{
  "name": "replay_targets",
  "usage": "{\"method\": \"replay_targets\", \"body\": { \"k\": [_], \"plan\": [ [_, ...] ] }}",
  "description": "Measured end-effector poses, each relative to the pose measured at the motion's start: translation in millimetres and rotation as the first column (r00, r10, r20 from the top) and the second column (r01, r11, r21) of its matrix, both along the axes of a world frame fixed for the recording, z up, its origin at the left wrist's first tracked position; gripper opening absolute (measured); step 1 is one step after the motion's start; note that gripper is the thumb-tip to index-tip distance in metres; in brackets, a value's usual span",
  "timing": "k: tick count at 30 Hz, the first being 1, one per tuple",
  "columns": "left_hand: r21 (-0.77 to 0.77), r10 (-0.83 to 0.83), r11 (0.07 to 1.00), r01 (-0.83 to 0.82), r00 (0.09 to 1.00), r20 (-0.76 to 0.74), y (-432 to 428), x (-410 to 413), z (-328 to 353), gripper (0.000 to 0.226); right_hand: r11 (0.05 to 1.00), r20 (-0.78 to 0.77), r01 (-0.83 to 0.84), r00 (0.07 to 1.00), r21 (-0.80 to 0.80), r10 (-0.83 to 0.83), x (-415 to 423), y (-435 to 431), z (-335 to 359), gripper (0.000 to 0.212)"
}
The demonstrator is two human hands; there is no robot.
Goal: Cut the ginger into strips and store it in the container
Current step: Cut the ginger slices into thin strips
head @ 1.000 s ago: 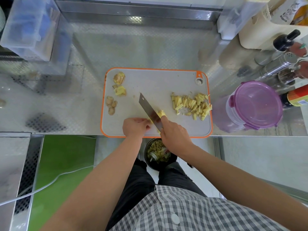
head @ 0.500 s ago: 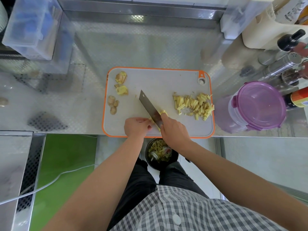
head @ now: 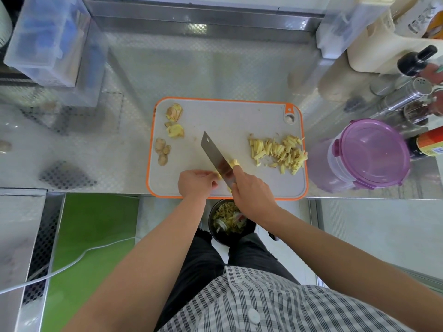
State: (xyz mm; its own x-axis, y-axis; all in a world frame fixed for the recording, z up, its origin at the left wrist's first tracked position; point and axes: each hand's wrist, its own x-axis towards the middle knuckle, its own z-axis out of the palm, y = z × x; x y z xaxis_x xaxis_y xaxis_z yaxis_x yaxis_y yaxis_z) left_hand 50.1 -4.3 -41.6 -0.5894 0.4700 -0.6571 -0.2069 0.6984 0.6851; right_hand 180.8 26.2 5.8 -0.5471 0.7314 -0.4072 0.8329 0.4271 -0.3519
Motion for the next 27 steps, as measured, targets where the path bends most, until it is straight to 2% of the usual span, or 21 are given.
{"method": "replay_targets", "body": {
  "k": [7, 14, 21, 27],
  "plan": [
    [-0.002, -0.016, 1.0, 0.016, 1.0, -0.017, -1, 0, -1, 0.024, 1.0, 0.017, -0.003, 1.0, -0.025, 0.004, -2, -1, 1, 0.012],
    [-0.009, -0.066, 0.998, 0.065, 0.993, -0.094, -4, 0, 4, 0.023, 1.0, 0.07, -0.009, 0.997, -0.003, 0.009, -10, -10, -9, 0.014],
    [-0.018, -0.06, 0.998, 0.058, 0.992, -0.112, -4, 1, 7, 0.016, 1.0, -0.04, 0.01, 0.999, -0.012, -0.01, 0, -2, -11, 0.007],
    [-0.032, -0.048, 0.998, 0.045, 0.993, -0.103, -3, 3, 7, 0.02, 1.0, -0.064, 0.018, 0.998, 0.019, -0.017, 6, 1, -7, 0.015]
  ]
}}
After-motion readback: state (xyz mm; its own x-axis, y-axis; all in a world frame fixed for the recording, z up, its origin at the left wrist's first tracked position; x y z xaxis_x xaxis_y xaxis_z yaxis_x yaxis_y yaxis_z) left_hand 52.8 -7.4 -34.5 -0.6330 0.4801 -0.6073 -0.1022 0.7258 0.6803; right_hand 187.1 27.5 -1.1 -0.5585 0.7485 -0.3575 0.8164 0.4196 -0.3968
